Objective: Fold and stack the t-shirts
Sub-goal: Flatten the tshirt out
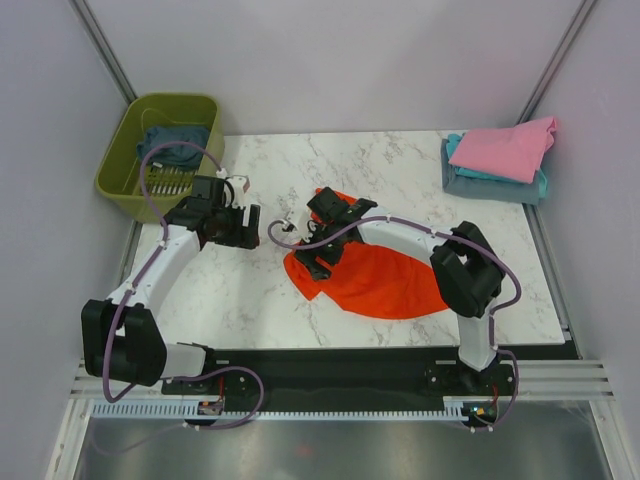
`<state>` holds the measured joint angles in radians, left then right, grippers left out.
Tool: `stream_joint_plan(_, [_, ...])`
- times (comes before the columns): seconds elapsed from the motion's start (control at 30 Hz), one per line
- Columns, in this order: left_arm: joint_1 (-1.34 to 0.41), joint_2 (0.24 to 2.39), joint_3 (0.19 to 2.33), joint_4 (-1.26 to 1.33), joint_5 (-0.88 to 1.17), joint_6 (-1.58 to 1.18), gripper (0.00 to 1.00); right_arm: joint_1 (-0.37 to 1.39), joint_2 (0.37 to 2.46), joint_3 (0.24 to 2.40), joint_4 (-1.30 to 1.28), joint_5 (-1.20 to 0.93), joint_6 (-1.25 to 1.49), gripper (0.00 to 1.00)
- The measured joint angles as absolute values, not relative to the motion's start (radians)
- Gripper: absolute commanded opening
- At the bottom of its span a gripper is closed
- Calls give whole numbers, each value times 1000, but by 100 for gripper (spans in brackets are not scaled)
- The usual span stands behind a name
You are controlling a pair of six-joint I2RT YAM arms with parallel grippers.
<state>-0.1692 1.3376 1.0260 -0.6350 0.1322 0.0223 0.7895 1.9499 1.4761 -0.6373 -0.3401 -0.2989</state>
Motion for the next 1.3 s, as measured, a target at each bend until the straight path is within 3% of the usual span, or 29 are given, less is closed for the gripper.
stream_joint_plan(0.23, [-160, 1336, 1011, -635, 131, 22, 87, 815, 2025, 1496, -624, -339, -293, 68])
stream_joint_plan(0.43, [-151, 1336, 1008, -638, 132, 22, 87, 817, 2068, 1499, -619, -307, -289, 50])
stream_joint_plan(0.47, [-148, 1336, 1008, -638, 132, 22, 87, 817, 2070, 1500, -615, -295, -288, 36])
stream_joint_plan(0.57, [-141, 1336, 1008, -638, 132, 22, 87, 819, 2074, 1501, -606, -253, -287, 13])
stream_joint_plan(0.67, [-134, 1336, 1008, -637, 132, 22, 87, 822, 2071, 1501, -603, -223, -287, 3])
stream_joint_plan(1.0, [-143, 1435, 1015, -624, 225, -5, 82, 826, 1830, 1509, -642, -43, -369, 2])
stream_joint_plan(1.3, [-169, 1750, 1240, -627, 271, -19, 82, 826, 1635, 1563, -667, 25, -435, 0])
